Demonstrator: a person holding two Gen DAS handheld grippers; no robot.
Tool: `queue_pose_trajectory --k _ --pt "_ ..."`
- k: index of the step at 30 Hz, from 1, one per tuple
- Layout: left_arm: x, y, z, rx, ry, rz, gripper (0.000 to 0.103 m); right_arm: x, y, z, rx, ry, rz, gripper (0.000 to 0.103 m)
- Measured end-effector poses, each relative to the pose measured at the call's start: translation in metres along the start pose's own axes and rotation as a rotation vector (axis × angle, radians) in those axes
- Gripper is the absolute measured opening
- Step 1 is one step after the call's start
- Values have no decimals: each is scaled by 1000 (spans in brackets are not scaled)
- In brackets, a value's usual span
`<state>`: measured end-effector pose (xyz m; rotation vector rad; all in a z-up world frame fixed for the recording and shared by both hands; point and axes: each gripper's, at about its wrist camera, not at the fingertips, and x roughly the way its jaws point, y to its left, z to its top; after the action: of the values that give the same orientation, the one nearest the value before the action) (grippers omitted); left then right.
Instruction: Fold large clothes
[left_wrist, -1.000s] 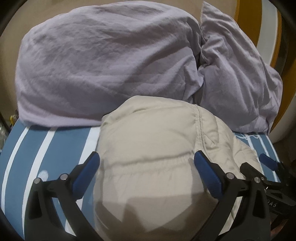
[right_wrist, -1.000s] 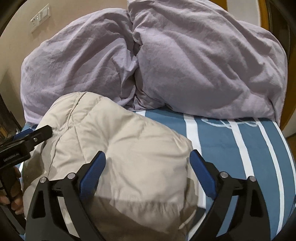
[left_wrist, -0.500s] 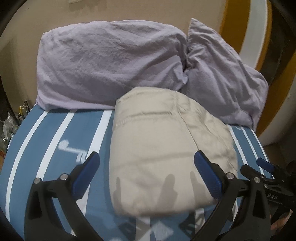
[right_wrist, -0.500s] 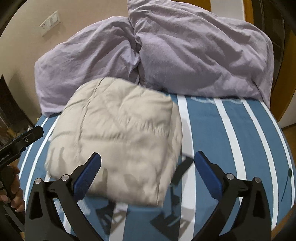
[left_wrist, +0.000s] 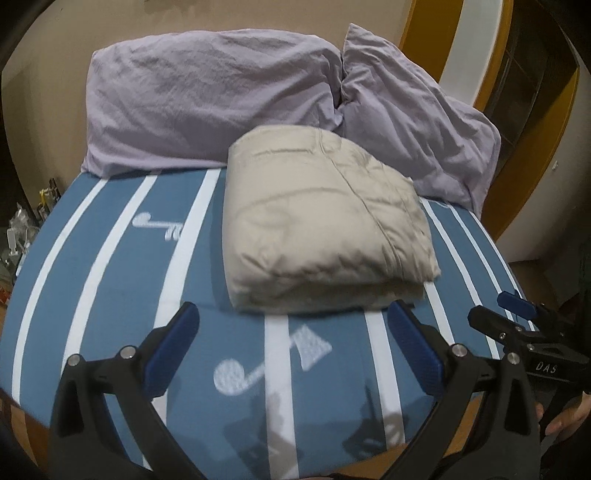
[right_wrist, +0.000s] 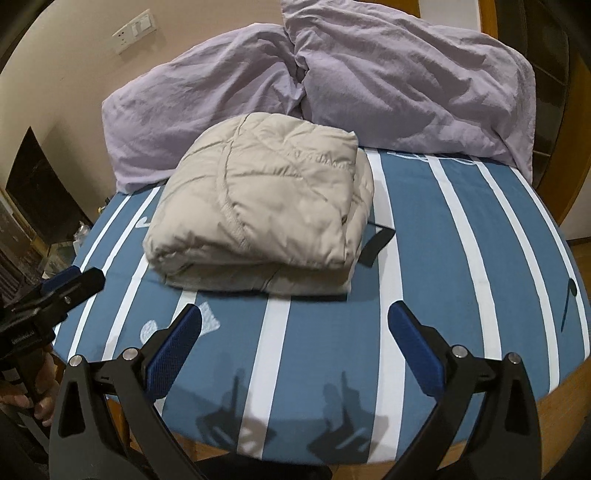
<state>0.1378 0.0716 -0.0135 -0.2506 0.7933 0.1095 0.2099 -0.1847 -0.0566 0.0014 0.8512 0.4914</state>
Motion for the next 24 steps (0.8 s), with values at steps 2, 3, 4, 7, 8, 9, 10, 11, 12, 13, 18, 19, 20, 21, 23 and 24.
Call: queue_pose_trajectory --k 2,3,4,7,8,9,10,11,12,13,18,19,20,21,23,24 --pt "-3 -1 -8 -6 5 1 101 -5 3 -6 -5 -8 -2 102" --pt "-4 -2 -11 -10 8 1 101 -6 3 -7 -7 -11 -3 102" --pt "-4 -2 -14 -14 10 1 101 -7 4 -9 -5 -15 -5 102" --pt "-6 -3 -18 -17 9 2 101 -10 2 -12 5 -24 -4 102" --pt "-7 -4 -19 -18 9 2 101 -10 2 -13 9 -26 -3 102" --pt "-7 -4 -20 -21 8 3 101 -10 1 -15 10 -26 -1 102" --pt "-7 -5 -20 -24 8 3 101 -10 1 -16 13 -25 1 102" --pt "-7 -5 -21 -26 8 3 101 -10 1 -17 15 -25 3 102" --pt "-7 -6 -22 -30 7 3 101 -10 1 -17 16 -24 5 102" --pt "-7 -6 -23 -31 7 4 101 -9 1 -18 15 -22 8 102" --pt "-7 -7 -25 -31 7 4 101 -7 5 -21 6 -14 24 102" --pt "-7 -7 -25 -31 8 3 101 -6 5 -21 5 -14 25 102" --pt "-7 -8 -26 -32 10 5 101 -6 6 -21 5 -13 27 102" --pt "-7 -8 -26 -32 11 5 101 -6 6 -22 5 -13 28 102" --pt "-7 -9 -27 -32 11 5 101 -6 6 -23 6 -13 28 102" --pt "-7 -9 -27 -32 10 4 101 -6 6 -23 6 -13 28 102"
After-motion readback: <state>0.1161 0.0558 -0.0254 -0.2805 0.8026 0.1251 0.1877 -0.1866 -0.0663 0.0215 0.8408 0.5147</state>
